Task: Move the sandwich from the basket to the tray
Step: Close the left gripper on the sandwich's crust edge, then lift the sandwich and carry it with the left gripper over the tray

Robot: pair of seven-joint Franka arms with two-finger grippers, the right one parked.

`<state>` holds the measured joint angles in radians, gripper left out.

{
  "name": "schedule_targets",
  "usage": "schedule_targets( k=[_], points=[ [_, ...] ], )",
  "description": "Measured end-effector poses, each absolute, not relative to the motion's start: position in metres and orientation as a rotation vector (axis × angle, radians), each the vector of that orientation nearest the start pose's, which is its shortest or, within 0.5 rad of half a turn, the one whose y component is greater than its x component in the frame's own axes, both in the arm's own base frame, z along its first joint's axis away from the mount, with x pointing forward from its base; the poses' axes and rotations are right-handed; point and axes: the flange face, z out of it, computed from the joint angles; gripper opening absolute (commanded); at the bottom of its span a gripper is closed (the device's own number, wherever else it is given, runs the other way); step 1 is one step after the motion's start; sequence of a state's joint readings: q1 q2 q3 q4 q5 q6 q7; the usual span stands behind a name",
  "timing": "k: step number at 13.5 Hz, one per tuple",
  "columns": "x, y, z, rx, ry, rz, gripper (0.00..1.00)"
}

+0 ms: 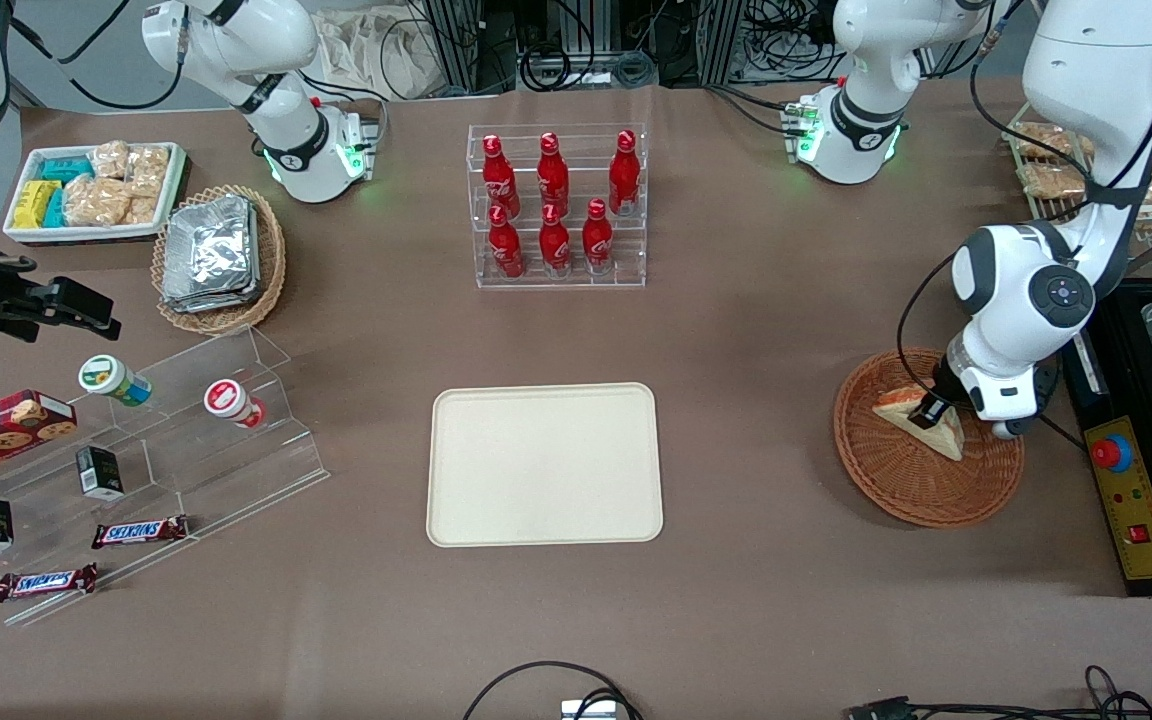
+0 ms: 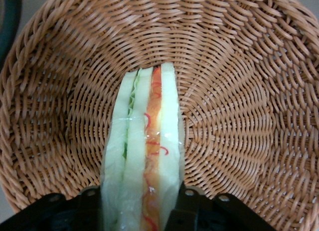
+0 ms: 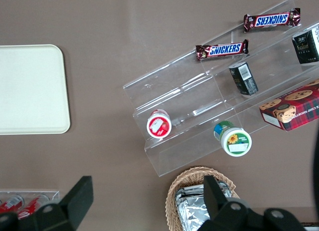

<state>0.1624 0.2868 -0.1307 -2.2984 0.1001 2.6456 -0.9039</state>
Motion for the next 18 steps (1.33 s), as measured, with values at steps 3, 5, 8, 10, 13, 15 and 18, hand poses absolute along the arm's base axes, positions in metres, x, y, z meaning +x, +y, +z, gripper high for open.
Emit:
schedule_targets(
  k=[3, 5, 8, 10, 13, 15, 18],
  points=[
    [0.536, 0.005, 0.233, -2.888, -1.248, -0.117, 0.0],
    [0.537, -0.015, 0.237, -2.917, -1.153, -0.14, 0.0],
    [0.538, -0.031, 0.254, -2.941, -0.997, -0.151, 0.0],
    [0.542, -0.032, 0.277, -2.945, -0.91, -0.146, 0.0],
    [0.552, -0.052, 0.318, -2.961, -0.783, -0.15, 0.01],
    [0.56, -0.077, 0.342, -2.983, -0.661, -0.145, 0.01],
    [0.569, -0.11, 0.367, -3.034, -0.433, -0.186, 0.03]
  ],
)
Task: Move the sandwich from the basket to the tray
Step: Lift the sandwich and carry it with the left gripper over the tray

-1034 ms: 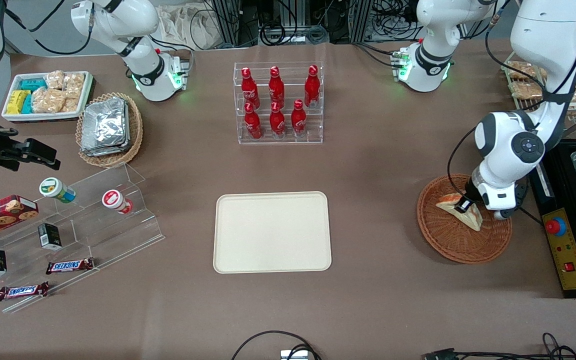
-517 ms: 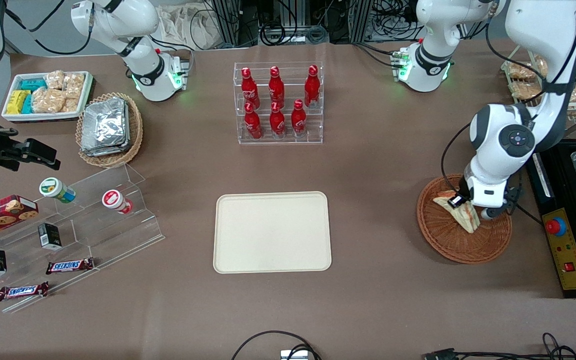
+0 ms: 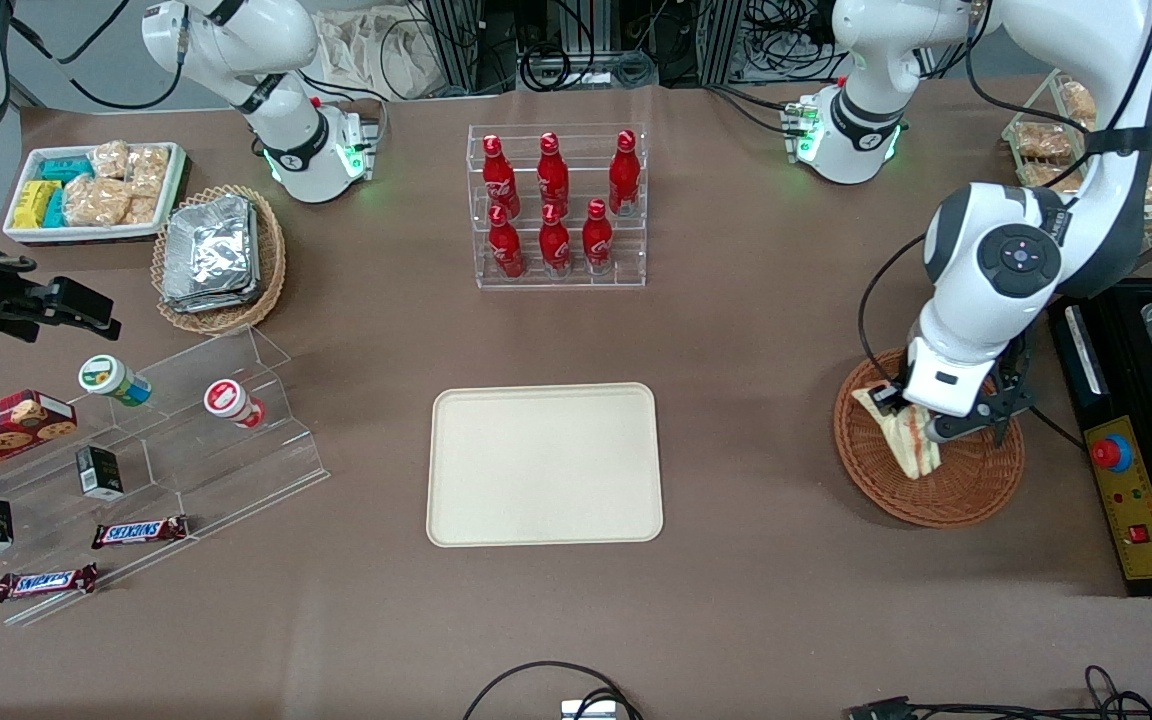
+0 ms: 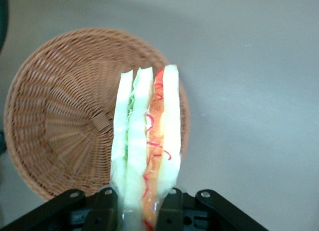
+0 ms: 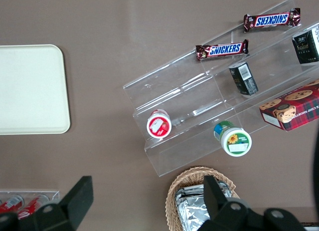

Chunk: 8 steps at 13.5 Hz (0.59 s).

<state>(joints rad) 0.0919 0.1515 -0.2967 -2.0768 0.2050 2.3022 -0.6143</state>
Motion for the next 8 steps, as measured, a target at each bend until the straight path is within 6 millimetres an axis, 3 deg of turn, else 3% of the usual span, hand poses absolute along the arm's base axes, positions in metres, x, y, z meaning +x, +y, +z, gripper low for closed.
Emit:
schedule_targets(
  k=[4, 8],
  points=[
    [0.574, -0.147, 0.395, -3.054, -0.268, -0.18, 0.06],
    [0.594, -0.187, 0.432, -3.067, -0.201, -0.145, 0.06]
  ],
)
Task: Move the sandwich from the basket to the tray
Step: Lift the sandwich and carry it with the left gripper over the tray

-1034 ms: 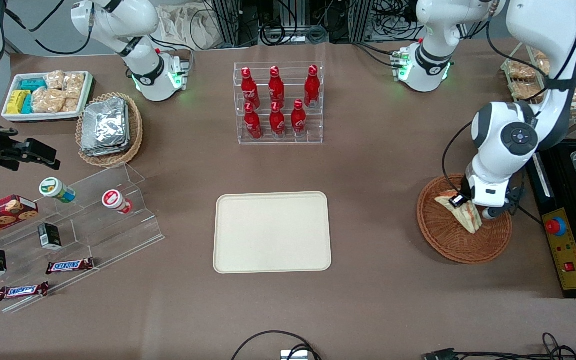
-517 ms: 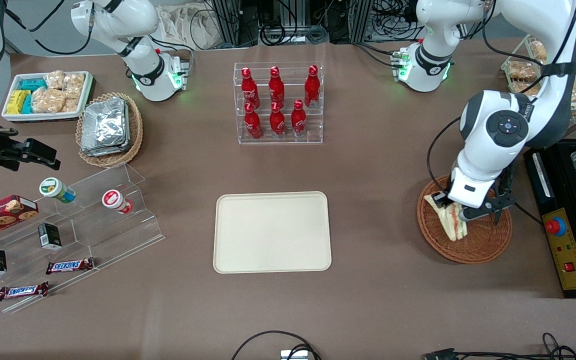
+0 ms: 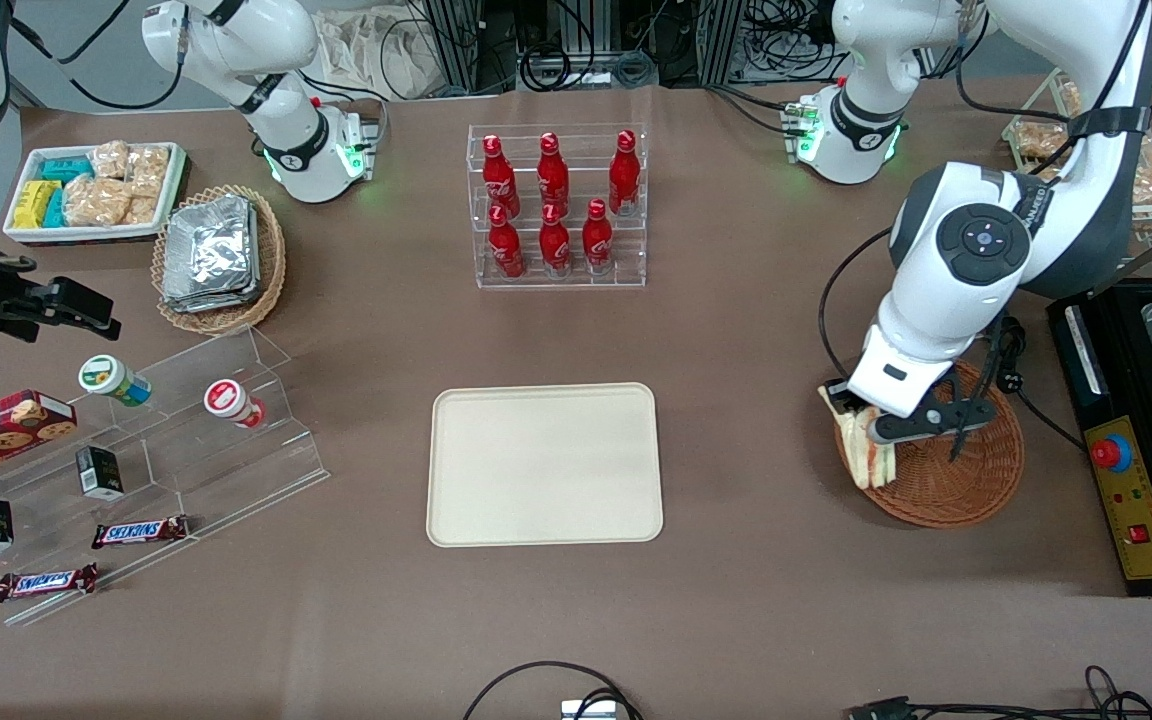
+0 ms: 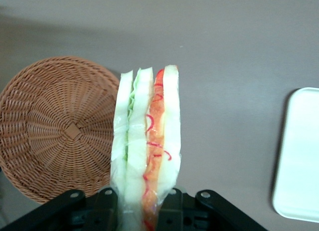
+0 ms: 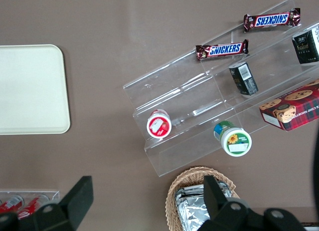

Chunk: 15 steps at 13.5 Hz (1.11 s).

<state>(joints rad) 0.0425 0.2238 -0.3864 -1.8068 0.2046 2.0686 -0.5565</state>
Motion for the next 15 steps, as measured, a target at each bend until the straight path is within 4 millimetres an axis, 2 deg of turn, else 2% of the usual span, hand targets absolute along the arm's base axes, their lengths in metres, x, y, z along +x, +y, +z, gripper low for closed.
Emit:
schedule_targets(
  k=[3, 5, 7, 10, 12, 15],
  points=[
    [0.606, -0.226, 0.453, -3.094, -0.132, -0.146, 0.06],
    [0.604, -0.265, 0.458, -3.112, -0.046, -0.145, 0.06],
    [0.6, -0.301, 0.452, -3.117, 0.022, -0.097, 0.05],
    [0.607, -0.334, 0.439, -3.115, 0.046, -0.07, 0.05],
    [0.608, -0.359, 0.426, -3.109, 0.071, -0.074, 0.05],
    [0.603, -0.408, 0.4, -3.119, 0.118, -0.061, 0.04]
  ],
)
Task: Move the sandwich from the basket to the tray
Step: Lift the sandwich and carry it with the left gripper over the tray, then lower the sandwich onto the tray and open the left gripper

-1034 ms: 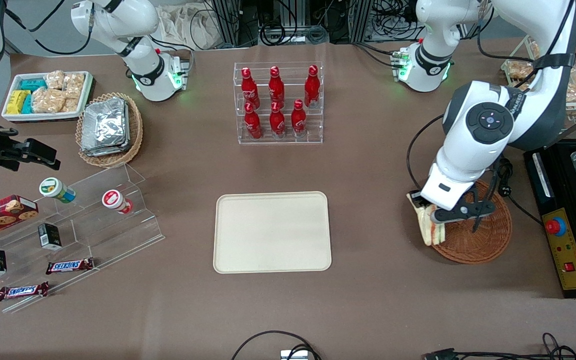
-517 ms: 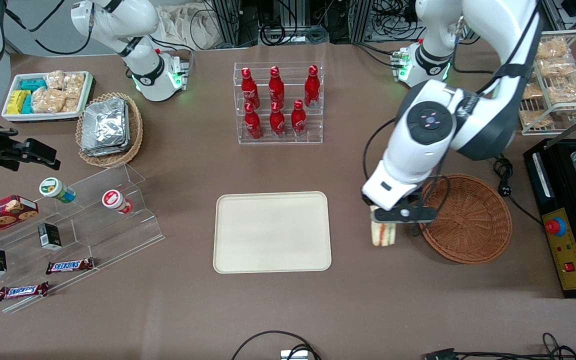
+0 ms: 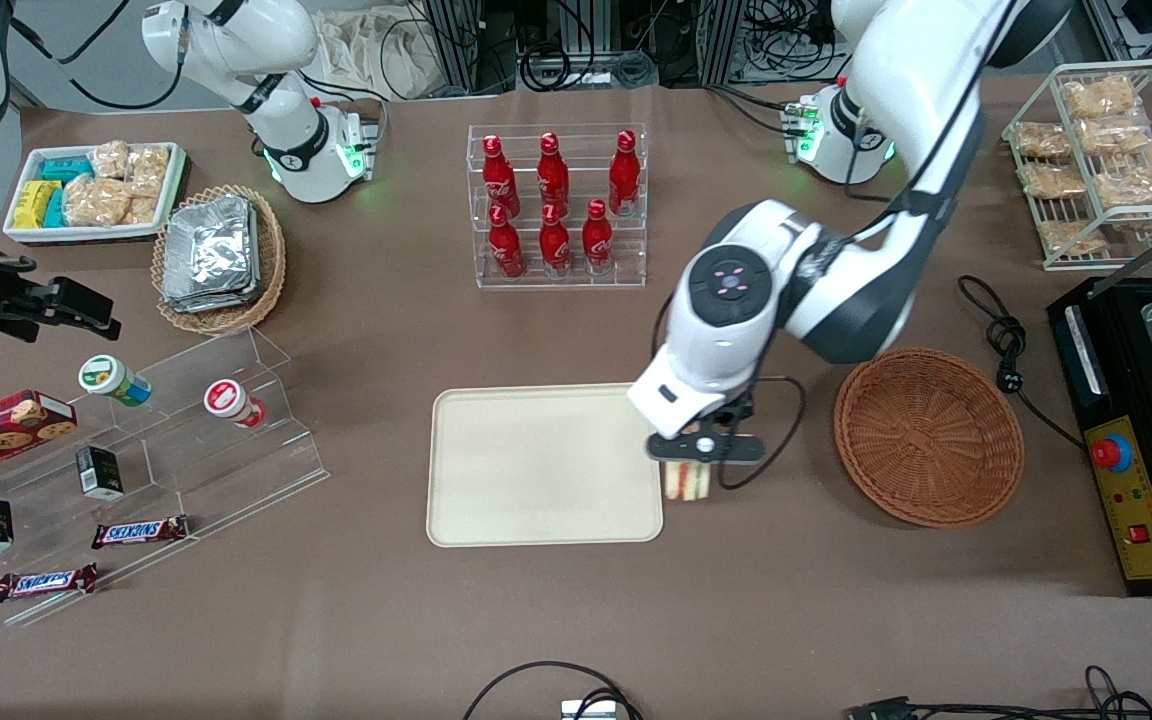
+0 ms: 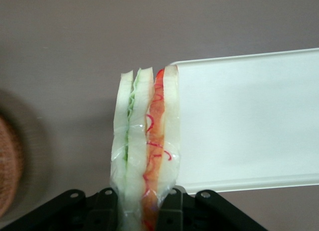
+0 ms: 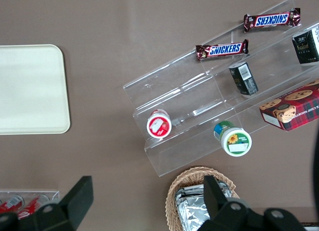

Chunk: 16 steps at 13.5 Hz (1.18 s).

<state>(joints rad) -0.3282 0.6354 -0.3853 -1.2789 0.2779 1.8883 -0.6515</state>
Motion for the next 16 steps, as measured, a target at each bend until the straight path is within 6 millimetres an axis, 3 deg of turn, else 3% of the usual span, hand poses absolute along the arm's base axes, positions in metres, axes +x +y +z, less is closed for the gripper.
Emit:
schedule_targets(
  k=[7, 12, 16],
  points=[
    [0.599, -0.462, 0.316, -3.089, 0.124, -0.022, 0.07],
    [0.604, -0.471, 0.286, -3.128, 0.103, -0.055, 0.07],
    [0.599, -0.48, 0.248, -3.116, 0.134, -0.052, 0.1]
  ],
)
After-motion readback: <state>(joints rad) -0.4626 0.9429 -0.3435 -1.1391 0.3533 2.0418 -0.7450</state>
